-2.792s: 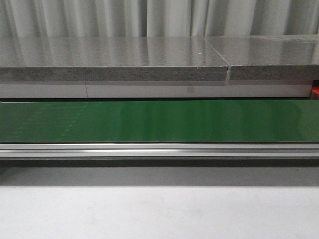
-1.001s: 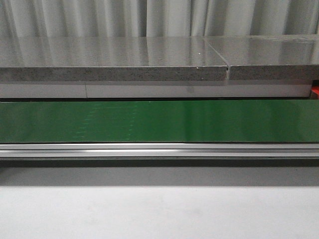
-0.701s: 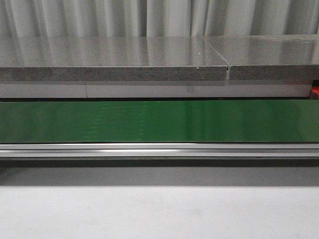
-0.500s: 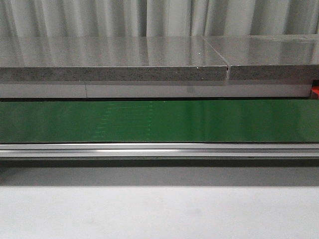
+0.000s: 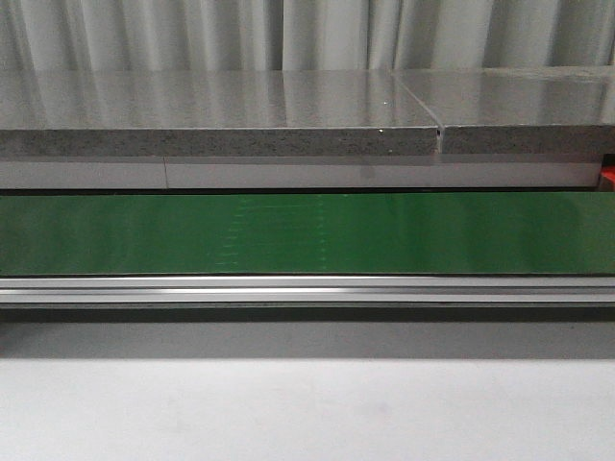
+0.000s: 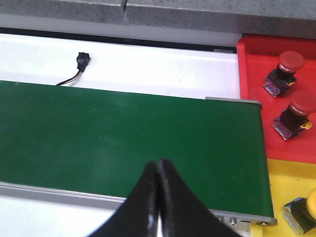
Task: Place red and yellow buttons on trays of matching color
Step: 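Move the left gripper over the remaining red and yellow buttons, then close the left gripper on a red push-button's cap and lift it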
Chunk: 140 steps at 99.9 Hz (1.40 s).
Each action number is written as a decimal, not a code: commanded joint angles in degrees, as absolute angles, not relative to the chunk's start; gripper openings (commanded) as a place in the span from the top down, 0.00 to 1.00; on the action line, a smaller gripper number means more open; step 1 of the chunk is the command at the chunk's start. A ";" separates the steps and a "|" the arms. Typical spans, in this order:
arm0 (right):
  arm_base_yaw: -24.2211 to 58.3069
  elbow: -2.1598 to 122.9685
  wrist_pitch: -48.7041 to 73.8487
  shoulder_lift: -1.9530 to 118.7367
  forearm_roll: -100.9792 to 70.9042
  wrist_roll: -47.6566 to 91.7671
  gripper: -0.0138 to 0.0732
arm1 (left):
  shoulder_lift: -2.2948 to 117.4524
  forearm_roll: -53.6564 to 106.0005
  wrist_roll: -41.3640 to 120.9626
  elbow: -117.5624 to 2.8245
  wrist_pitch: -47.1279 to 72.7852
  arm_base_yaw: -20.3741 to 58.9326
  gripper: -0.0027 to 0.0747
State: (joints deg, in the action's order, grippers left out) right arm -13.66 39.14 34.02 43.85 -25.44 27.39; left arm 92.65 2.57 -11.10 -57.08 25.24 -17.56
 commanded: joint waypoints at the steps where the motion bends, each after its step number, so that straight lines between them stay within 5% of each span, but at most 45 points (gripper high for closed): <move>1: -13.61 40.59 30.97 43.43 -26.44 27.75 0.92 | 92.06 3.00 -11.61 -59.11 20.75 -17.73 0.14; 49: -13.61 40.59 30.97 43.43 -26.44 27.75 0.92 | 97.90 3.00 -11.61 -59.34 15.93 -17.73 0.16; 99: -13.61 40.59 30.97 43.43 -26.44 27.75 0.92 | 97.21 3.00 -11.61 -59.34 15.18 -17.73 0.88; 140: -13.61 40.59 30.97 43.43 -26.44 27.75 0.92 | 82.73 3.14 -11.08 -59.34 19.44 -13.71 0.99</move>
State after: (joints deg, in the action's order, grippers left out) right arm -13.66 39.14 34.02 43.85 -25.44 27.39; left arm 88.46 2.70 -11.18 -57.61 20.62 -15.56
